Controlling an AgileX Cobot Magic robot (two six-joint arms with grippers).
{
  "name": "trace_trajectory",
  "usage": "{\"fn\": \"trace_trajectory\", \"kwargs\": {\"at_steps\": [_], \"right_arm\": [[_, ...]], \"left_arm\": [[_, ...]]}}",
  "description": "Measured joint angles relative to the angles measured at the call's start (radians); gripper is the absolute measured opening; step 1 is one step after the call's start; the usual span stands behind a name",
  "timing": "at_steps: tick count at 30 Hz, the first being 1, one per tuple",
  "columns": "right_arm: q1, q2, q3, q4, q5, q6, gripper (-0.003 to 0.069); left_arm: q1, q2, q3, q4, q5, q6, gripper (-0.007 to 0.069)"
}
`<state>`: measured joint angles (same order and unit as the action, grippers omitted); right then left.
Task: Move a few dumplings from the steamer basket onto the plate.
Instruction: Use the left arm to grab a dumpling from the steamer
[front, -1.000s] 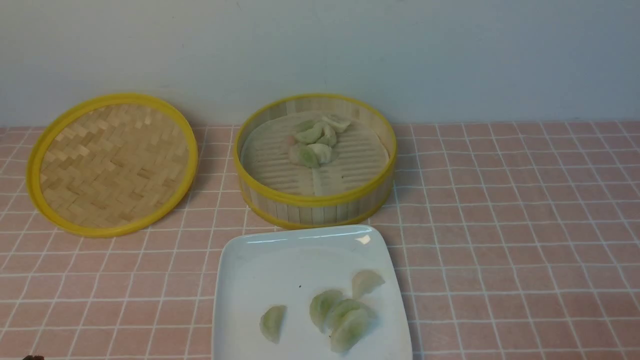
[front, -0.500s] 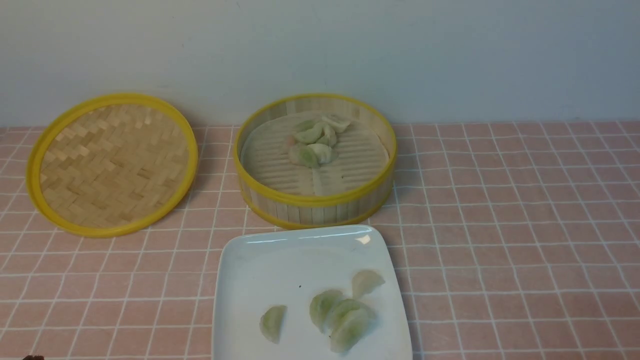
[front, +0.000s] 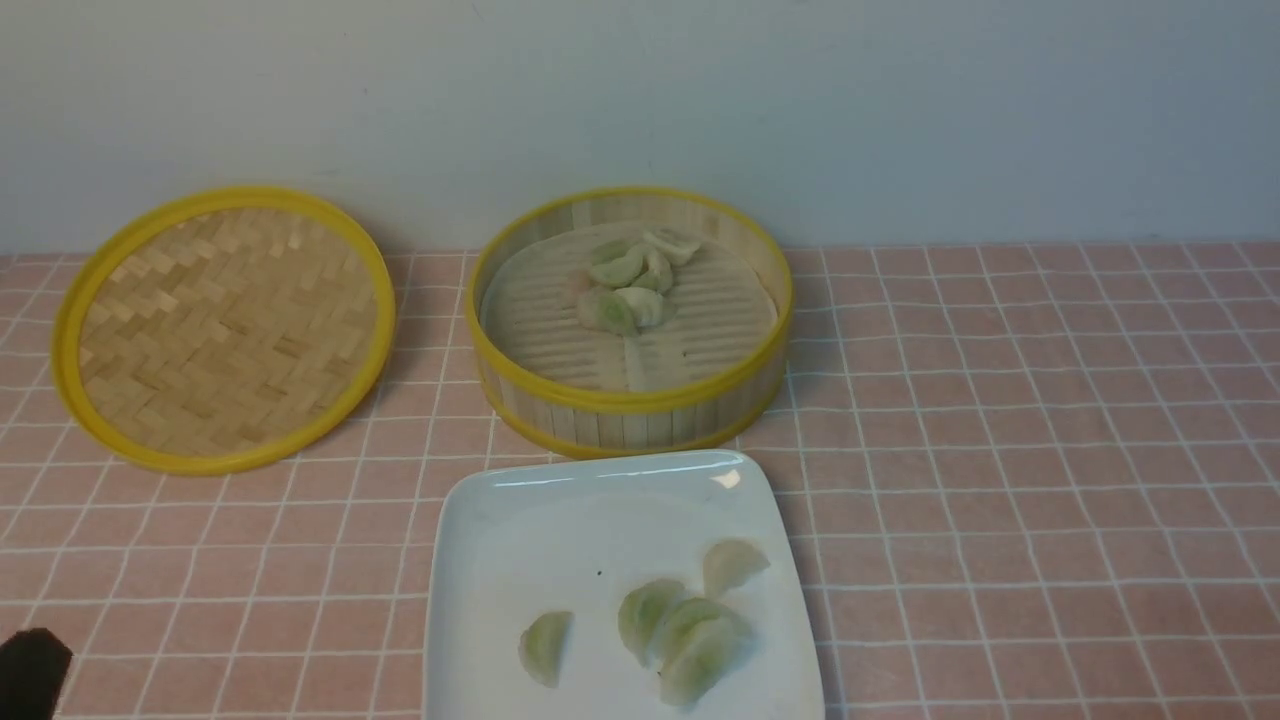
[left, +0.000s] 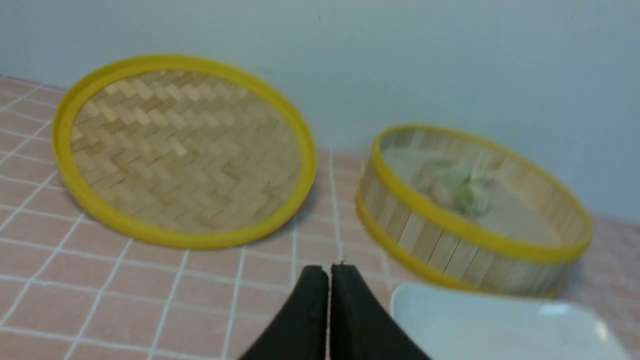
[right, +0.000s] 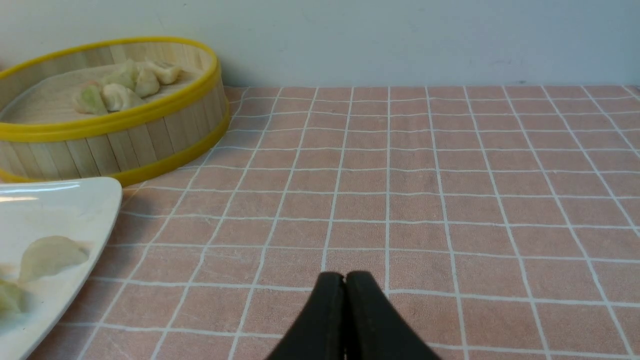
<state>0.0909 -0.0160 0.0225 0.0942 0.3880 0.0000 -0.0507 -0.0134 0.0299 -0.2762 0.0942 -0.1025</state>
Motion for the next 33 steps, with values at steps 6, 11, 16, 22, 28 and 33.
{"fn": "trace_trajectory", "kwargs": {"at_steps": [6,11,16,22,28,33], "right_arm": [[0.000,0.000,0.000,0.000,0.000,0.000,-0.0015],[0.000,0.000,0.000,0.000,0.001,0.000,-0.0015],[0.000,0.000,0.000,0.000,0.001,0.000,-0.0015],[0.000,0.000,0.000,0.000,0.001,0.000,-0.0015],[0.000,0.000,-0.001,0.000,0.001,0.000,-0.0015],[0.000,0.000,-0.001,0.000,0.001,0.000,-0.0015]], "left_arm": [[0.000,0.000,-0.018,-0.102,-0.415,-0.050,-0.0006],[0.000,0.112,-0.236,-0.073,-0.260,-0.084,-0.0006],[0.000,0.527,-0.712,-0.015,0.360,-0.052,-0.0006],[0.000,1.034,-1.098,-0.070,0.773,0.182,-0.0006],[-0.052,1.456,-1.405,-0.123,0.924,0.343,-0.0006],[-0.174,1.742,-1.656,-0.022,0.999,0.341,-0.0006]]}}
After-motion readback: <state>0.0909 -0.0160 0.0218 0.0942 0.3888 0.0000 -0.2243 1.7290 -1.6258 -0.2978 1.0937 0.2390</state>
